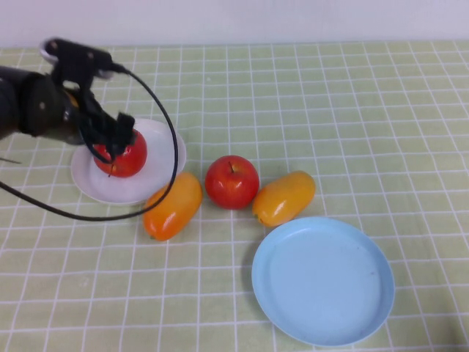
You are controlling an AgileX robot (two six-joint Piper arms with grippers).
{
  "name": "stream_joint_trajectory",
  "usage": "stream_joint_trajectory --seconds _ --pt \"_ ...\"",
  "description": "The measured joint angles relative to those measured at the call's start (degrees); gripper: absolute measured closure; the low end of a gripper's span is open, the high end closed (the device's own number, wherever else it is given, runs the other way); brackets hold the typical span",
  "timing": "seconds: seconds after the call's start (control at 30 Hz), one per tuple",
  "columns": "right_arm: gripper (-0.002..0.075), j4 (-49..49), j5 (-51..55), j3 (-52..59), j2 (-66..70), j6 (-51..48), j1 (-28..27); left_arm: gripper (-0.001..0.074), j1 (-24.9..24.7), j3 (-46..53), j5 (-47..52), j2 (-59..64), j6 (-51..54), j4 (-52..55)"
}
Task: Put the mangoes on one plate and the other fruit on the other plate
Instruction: Put one type of fruit in the left plate
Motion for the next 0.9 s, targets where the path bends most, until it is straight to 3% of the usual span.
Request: stream_joint_trajectory --seconds 0.33,0.6,0.73,0.9 --pt "0.0743 0.00 0.00 0.00 0.00 0.00 0.00 0.0066 -1.49 0.00 3.87 -9.13 -0.38 -10.72" --pt "0.0743 0.00 0.00 0.00 0.00 0.00 0.00 0.0066 -14.32 -1.08 8.95 -8.34 5.60 -14.86" --pt "0.0743 0.00 0.00 0.00 0.00 0.00 0.00 0.0066 -17.68 -7.30 14.68 -4.51 6.12 -15.08" --pt "0.0743 0.00 0.00 0.00 0.00 0.00 0.00 0.0066 -17.97 -18.41 27.41 2.89 6.23 -15.08"
